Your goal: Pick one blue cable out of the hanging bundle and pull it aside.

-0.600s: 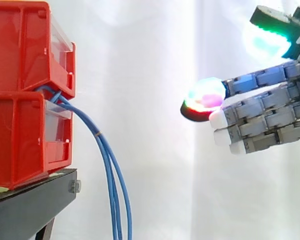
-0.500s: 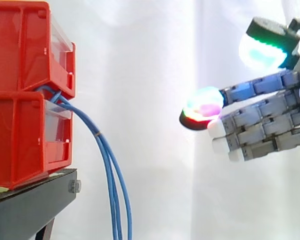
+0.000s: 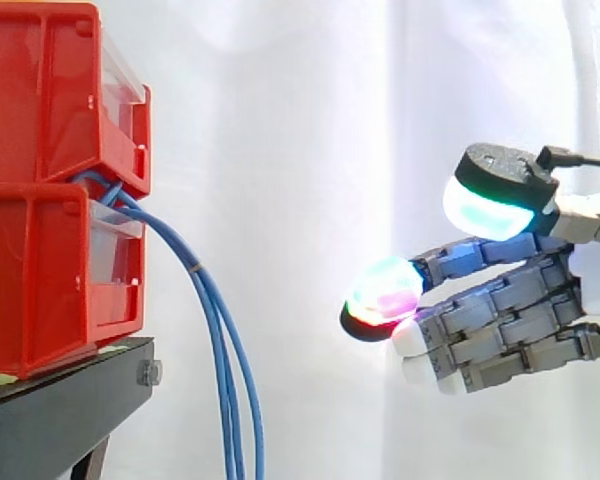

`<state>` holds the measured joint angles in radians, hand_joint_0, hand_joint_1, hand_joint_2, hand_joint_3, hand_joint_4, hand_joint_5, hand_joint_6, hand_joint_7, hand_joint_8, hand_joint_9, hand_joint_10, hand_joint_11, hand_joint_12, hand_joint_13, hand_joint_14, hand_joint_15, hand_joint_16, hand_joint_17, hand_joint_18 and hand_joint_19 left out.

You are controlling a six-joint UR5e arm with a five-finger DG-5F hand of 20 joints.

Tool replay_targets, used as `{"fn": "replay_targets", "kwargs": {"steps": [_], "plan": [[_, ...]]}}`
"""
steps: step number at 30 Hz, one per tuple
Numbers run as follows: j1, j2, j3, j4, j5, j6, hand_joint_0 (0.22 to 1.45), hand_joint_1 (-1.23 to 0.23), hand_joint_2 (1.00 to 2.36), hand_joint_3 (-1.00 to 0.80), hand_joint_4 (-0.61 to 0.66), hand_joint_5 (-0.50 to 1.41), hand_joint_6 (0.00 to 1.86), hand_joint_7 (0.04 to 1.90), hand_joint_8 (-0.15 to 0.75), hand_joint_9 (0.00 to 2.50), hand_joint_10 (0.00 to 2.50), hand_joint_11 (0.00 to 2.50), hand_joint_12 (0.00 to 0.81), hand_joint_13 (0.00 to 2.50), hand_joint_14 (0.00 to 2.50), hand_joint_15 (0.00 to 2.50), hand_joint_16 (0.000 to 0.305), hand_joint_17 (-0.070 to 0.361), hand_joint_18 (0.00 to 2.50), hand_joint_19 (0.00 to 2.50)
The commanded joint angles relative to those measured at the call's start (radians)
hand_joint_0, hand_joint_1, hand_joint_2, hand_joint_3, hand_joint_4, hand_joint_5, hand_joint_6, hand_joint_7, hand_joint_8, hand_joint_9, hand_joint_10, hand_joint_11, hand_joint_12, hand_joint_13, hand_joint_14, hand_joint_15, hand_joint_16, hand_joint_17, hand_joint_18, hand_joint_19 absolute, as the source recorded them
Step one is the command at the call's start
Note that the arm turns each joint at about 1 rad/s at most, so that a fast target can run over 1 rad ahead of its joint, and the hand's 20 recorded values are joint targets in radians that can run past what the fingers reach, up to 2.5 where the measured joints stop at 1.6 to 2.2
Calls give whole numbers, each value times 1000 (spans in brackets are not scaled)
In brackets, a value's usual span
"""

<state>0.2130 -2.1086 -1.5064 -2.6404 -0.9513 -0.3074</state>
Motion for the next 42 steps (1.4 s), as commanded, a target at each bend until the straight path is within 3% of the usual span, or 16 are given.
{"fn": "replay_targets", "kwargs": {"steps": [1, 5, 10, 18, 21, 24, 25, 28, 31, 34, 42], "plan": [[-1, -19, 0, 43, 0, -13, 499, -592, 1000, -500, 204, -176, 502, 743, 227, 689, 6, 176, 270, 573, 12, 285, 42, 94, 368, 253], [3, -17, 0, 59, 2, -35, 498, -592, 1000, -500, 207, -174, 502, 741, 226, 687, 6, 181, 271, 575, 12, 293, 42, 94, 369, 253], [11, -27, 0, 152, 8, -102, 498, -592, 1000, -500, 207, -172, 502, 745, 232, 694, 6, 182, 272, 579, 12, 285, 42, 94, 375, 252], [19, -33, 0, 171, 17, -137, 499, -590, 1000, -500, 213, -170, 502, 748, 229, 700, 7, 181, 272, 584, 12, 287, 42, 94, 378, 256], [20, -80, 17, 180, 17, -113, 498, -589, 1000, -500, 212, -170, 502, 749, 231, 702, 6, 182, 273, 586, 11, 280, 42, 95, 380, 252], [20, -128, 95, 140, 11, -82, 498, -589, 1000, -500, 215, -169, 502, 749, 230, 706, 6, 179, 274, 586, 13, 283, 42, 95, 380, 259], [20, -128, 95, 140, 11, -82, 498, -589, 1000, -500, 213, -168, 502, 750, 230, 705, 6, 183, 273, 586, 12, 288, 42, 94, 380, 259], [19, -185, 172, 92, 5, -64, 498, -587, 1000, -500, 214, -168, 502, 749, 230, 705, 7, 190, 275, 590, 12, 288, 42, 94, 380, 251], [14, -272, 279, 31, -29, -7, 499, -586, 1000, -500, 215, -166, 502, 750, 232, 706, 6, 179, 275, 592, 12, 289, 42, 94, 380, 251], [19, -297, 319, 8, -35, 8, 498, -587, 1000, -500, 216, -166, 502, 750, 232, 707, 7, 191, 275, 589, 11, 285, 42, 94, 381, 251], [28, -297, 319, 26, -47, -19, 499, -585, 1000, -500, 217, -165, 502, 760, 231, 711, 9, 189, 276, 599, 12, 293, 42, 95, 381, 261]]}}
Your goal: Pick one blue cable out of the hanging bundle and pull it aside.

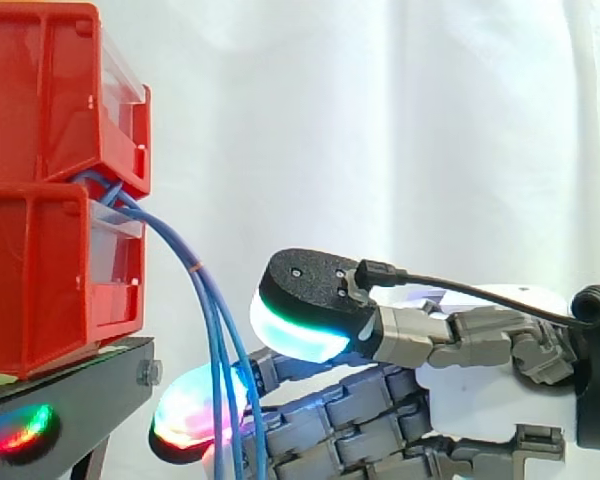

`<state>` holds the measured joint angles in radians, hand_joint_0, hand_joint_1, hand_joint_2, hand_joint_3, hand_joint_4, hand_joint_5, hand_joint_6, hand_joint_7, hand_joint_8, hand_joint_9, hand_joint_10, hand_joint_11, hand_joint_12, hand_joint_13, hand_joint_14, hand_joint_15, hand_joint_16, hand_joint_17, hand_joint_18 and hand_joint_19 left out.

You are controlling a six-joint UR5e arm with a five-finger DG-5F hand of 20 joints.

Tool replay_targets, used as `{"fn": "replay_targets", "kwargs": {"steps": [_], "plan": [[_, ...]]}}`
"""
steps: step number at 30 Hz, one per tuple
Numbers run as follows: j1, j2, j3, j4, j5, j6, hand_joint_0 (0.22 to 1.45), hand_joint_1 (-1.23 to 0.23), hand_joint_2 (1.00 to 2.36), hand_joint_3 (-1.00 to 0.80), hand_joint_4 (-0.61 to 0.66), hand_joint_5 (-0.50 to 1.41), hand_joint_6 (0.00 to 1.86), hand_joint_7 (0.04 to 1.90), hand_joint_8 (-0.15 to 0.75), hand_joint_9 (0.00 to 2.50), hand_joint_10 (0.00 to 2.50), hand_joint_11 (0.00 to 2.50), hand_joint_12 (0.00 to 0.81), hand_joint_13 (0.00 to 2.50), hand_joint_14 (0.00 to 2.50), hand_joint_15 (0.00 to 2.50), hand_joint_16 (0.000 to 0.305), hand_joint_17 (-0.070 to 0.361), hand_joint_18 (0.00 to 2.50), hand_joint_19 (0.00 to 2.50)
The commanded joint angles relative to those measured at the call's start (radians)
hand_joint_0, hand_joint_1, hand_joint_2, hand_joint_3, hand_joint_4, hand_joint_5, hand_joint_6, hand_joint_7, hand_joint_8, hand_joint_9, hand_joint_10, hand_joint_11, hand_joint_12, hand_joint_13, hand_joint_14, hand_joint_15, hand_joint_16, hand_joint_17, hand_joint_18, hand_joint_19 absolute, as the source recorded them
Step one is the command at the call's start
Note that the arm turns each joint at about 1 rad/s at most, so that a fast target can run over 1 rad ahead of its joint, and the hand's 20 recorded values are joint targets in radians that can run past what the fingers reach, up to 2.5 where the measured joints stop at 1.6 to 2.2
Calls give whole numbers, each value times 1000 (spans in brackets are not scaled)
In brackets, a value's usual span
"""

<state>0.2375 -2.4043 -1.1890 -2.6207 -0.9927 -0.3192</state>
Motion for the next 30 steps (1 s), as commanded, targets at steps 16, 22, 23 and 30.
{"fn": "replay_targets", "kwargs": {"steps": [16, 22, 23, 30], "plan": [[20, 1, 2, -1, -27, 31, 513, -582, 1000, -500, 240, -100, 503, 1050, 238, 808, 10, 278, 275, 670, 15, 355, 42, 94, 406, 291], [20, 1, 2, -2, -35, 49, 524, -575, 1000, -495, 201, -81, 502, 1171, 234, 839, 11, 299, 271, 687, 15, 366, 41, 93, 413, 300], [19, 1, 2, -2, -38, 69, 527, -574, 1000, -492, 201, -80, 502, 1179, 235, 847, 11, 302, 270, 689, 15, 364, 41, 92, 414, 300], [11, 1, 6, -2, -47, 126, 534, -569, 1001, -486, 200, -77, 502, 1186, 231, 852, 12, 317, 266, 698, 16, 374, 41, 91, 421, 308]]}}
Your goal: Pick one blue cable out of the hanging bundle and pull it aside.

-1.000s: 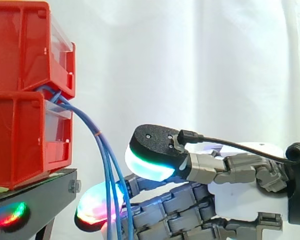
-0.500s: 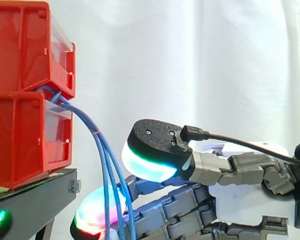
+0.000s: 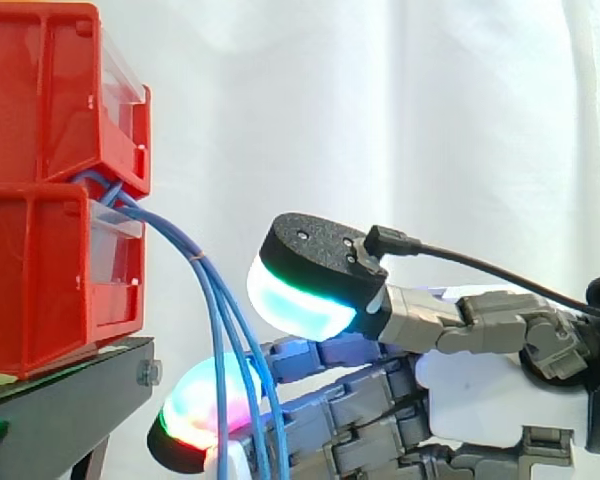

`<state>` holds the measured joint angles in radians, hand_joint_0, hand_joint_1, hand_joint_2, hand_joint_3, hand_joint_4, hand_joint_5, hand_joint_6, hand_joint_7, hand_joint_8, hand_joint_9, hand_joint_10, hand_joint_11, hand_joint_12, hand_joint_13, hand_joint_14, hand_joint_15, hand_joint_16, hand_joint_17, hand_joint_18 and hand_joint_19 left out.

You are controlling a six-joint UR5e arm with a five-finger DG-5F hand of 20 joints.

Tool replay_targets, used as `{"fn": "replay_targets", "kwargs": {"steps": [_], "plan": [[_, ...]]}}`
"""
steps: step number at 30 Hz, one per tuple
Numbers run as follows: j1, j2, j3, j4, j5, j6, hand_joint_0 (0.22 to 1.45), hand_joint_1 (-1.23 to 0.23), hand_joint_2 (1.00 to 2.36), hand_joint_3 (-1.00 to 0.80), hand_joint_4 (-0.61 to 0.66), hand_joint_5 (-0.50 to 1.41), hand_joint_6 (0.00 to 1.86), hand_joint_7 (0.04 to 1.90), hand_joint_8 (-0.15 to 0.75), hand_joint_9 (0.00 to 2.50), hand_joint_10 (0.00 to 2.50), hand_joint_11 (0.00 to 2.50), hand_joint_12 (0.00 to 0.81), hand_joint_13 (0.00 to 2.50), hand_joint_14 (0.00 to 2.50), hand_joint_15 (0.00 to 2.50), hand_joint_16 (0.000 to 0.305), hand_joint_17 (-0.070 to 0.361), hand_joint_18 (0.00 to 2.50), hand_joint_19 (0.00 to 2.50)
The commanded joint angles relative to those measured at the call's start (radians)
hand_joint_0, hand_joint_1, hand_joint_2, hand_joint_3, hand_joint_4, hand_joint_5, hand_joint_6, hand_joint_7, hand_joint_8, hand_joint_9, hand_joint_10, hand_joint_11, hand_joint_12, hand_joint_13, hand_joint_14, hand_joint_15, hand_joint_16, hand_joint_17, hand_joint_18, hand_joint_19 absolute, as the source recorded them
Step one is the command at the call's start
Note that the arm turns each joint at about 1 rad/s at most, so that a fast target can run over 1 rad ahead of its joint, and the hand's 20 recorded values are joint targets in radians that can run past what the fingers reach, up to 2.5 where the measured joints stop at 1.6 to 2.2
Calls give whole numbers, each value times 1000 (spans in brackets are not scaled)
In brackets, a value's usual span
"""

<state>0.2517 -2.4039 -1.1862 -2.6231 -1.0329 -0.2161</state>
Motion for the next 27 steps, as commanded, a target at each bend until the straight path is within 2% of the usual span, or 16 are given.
{"fn": "replay_targets", "kwargs": {"steps": [1, 5, 8, 14, 21, 27], "plan": [[-5, 0, 10, -2, -12, 32, 535, -569, 1001, -483, 198, -78, 502, 1186, 228, 854, 11, 311, 265, 700, 16, 371, 41, 91, 422, 308], [-12, 0, 46, -40, -50, 60, 537, -569, 1001, -480, 200, -80, 502, 1162, 230, 856, 12, 311, 265, 705, 16, 380, 41, 91, 424, 309], [-17, 0, 60, -61, -53, 78, 538, -568, 1001, -481, 211, -84, 502, 1132, 229, 857, 14, 317, 266, 706, 16, 380, 41, 91, 425, 308], [-35, 0, 65, -80, -58, 113, 539, -568, 1001, -482, 216, -87, 503, 1114, 231, 860, 12, 311, 267, 708, 16, 376, 41, 91, 425, 316], [-45, 0, 83, -81, -93, 112, 540, -568, 1002, -475, 215, -87, 503, 1112, 231, 861, 12, 312, 269, 713, 16, 381, 41, 91, 427, 316], [-58, 0, 86, -94, -102, 121, 556, -580, 1006, -435, 175, -77, 502, 1205, 229, 865, 12, 317, 263, 713, 16, 386, 40, 90, 423, 322]]}}
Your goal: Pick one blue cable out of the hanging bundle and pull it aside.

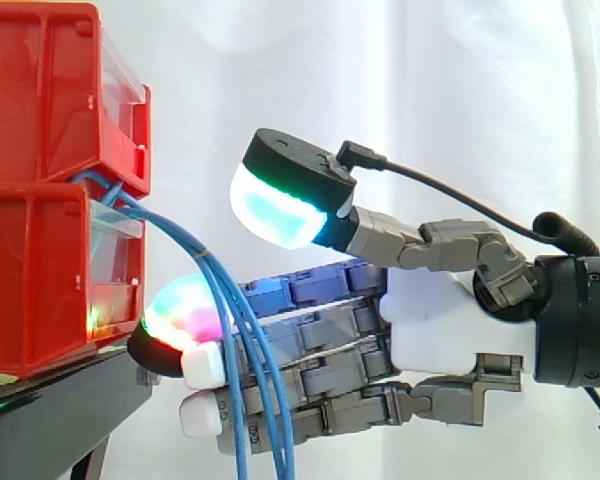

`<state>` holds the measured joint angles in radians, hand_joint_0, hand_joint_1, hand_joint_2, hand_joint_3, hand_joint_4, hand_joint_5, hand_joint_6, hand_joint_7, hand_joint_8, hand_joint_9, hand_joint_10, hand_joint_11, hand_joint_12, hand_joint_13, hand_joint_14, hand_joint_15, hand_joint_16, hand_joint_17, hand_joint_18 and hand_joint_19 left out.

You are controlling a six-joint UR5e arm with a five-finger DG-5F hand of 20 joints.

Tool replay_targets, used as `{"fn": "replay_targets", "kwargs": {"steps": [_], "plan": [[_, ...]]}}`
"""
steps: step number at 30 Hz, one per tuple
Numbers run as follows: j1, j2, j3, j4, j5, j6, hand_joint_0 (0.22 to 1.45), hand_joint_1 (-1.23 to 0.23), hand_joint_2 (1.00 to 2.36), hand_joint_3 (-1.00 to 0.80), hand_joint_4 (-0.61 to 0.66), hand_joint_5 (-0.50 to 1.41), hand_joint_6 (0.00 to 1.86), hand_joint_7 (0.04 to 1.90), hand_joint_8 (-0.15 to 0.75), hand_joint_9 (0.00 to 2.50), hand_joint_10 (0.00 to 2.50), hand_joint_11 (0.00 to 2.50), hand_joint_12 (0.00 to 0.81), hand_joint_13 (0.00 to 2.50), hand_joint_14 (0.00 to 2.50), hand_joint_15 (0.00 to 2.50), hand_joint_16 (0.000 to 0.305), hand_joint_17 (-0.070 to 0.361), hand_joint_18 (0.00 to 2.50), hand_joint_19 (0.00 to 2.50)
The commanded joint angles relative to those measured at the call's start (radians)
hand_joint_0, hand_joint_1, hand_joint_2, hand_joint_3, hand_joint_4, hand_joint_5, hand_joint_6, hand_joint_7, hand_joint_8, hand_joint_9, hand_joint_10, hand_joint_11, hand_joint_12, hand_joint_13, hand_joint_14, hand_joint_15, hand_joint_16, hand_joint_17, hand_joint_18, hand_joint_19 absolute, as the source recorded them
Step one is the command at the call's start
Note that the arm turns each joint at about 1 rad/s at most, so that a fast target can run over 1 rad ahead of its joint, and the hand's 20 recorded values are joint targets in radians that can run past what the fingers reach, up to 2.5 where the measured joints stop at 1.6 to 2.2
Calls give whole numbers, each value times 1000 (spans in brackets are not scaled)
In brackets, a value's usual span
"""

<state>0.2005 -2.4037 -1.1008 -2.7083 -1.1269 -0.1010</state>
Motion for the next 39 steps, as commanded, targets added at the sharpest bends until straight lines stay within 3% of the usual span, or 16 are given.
{"fn": "replay_targets", "kwargs": {"steps": [1, 6, 15, 21, 32, 35, 39], "plan": [[-7, 0, 1, -18, -16, 7, 560, -587, 1007, -422, 165, -76, 502, 1230, 228, 865, 12, 318, 262, 712, 18, 389, 40, 90, 423, 320], [-6, 0, 3, -30, -17, 6, 573, -623, 1011, -378, 139, -72, 522, 1291, 226, 873, 13, 334, 260, 719, 16, 392, 40, 90, 433, 323], [-7, 0, 21, -42, -25, 9, 582, -664, 1014, -314, 118, -118, 750, 950, 229, 882, 14, 384, 260, 727, 17, 406, 40, 91, 442, 334], [-9, 0, 50, -84, -30, 15, 581, -698, 1017, -272, 98, -146, 891, 870, 237, 900, 16, 442, 266, 736, 19, 415, 41, 92, 461, 330], [-9, 0, 62, -136, -31, 44, 624, -776, 1022, -56, -35, -133, 957, 979, 261, 1009, 21, 566, 272, 804, 19, 456, 43, 96, 542, 315], [-9, 0, 75, -163, -39, 49, 669, -819, 1024, -104, -71, -137, 954, 1078, 255, 1013, 20, 587, 265, 812, 21, 460, 41, 93, 562, 322], [-10, 0, 85, -192, -42, 55, 714, -850, 1019, -241, -93, -139, 962, 1030, 242, 1008, 23, 602, 262, 824, 21, 472, 41, 92, 584, 317]]}}
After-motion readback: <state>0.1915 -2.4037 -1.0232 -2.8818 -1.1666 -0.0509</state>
